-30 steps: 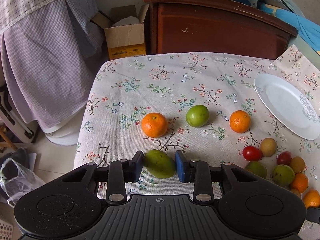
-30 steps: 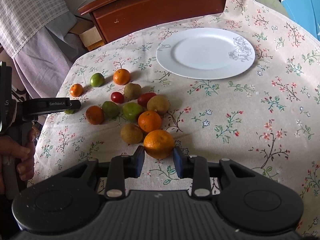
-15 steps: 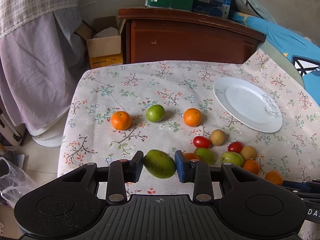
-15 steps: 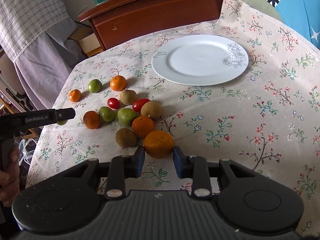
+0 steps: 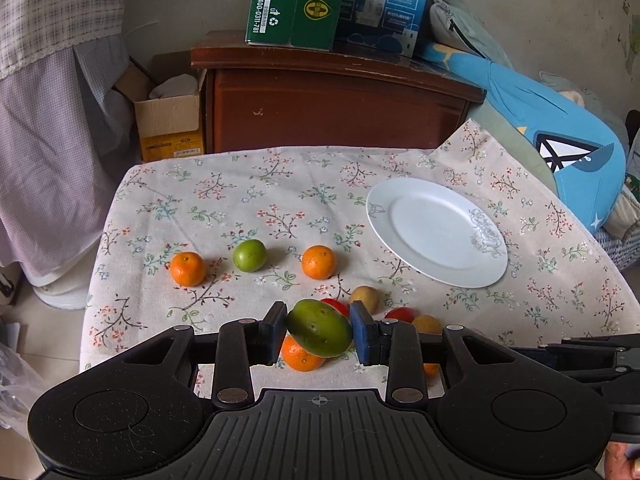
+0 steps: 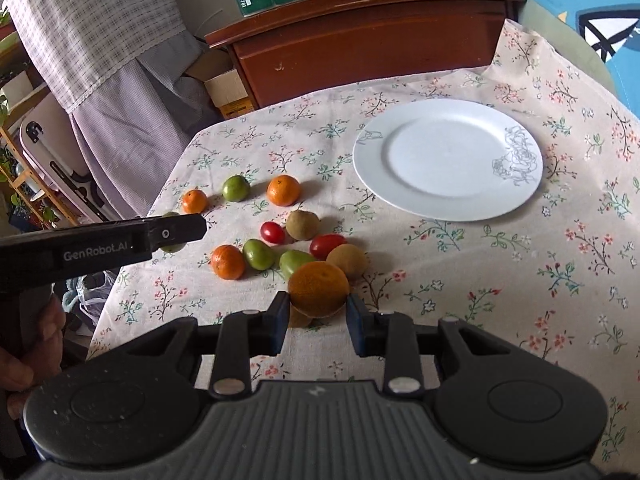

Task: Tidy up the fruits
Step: 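Carry both fruits to the white plate while the right gripper releases the tangerine, then lower the green lime onto the plate and open the left gripper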

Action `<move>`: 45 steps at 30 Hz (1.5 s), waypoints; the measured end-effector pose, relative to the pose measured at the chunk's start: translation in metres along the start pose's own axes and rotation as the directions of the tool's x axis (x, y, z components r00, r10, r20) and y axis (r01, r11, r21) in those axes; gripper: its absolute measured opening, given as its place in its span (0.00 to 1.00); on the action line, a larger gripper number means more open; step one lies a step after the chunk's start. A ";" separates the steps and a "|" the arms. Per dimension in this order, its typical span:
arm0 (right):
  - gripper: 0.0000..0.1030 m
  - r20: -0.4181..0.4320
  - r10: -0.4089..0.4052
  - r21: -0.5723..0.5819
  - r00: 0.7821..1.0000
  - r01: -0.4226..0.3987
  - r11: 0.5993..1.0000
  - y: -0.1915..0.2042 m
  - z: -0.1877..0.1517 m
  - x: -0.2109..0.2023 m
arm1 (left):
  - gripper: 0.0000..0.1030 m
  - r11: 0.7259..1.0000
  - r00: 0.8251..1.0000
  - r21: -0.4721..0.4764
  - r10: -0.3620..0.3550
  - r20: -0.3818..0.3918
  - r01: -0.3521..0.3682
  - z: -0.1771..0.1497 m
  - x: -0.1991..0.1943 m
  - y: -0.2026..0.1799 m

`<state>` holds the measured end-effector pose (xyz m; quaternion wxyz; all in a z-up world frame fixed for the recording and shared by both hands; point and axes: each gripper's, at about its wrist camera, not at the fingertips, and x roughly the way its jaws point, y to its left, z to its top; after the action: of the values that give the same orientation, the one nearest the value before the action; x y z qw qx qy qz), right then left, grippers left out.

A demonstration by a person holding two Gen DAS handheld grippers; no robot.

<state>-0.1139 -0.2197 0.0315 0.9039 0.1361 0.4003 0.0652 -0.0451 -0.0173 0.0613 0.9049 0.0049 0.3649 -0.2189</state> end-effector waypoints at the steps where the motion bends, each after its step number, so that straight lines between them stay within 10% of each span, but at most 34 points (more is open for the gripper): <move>1: 0.30 0.005 0.005 0.013 1.000 -0.005 1.000 -0.003 0.003 0.000 | 0.31 1.000 1.000 -0.002 -0.009 0.004 0.009 0.003 -0.001 -0.002; 17: 0.30 0.112 -0.084 0.124 0.990 0.070 0.990 -0.067 0.069 0.005 | 0.31 0.983 0.985 0.062 -0.173 -0.011 0.173 0.067 0.045 -0.046; 45: 0.32 0.026 -0.199 0.213 0.980 0.189 0.959 -0.101 0.082 0.059 | 0.33 0.974 0.971 0.044 -0.219 -0.091 0.224 0.067 0.140 -0.076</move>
<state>-0.0130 -0.3186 0.0123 0.8957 0.1920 0.3950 -0.0694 0.0582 -0.1528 0.0290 0.8580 -0.0023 0.3955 -0.3279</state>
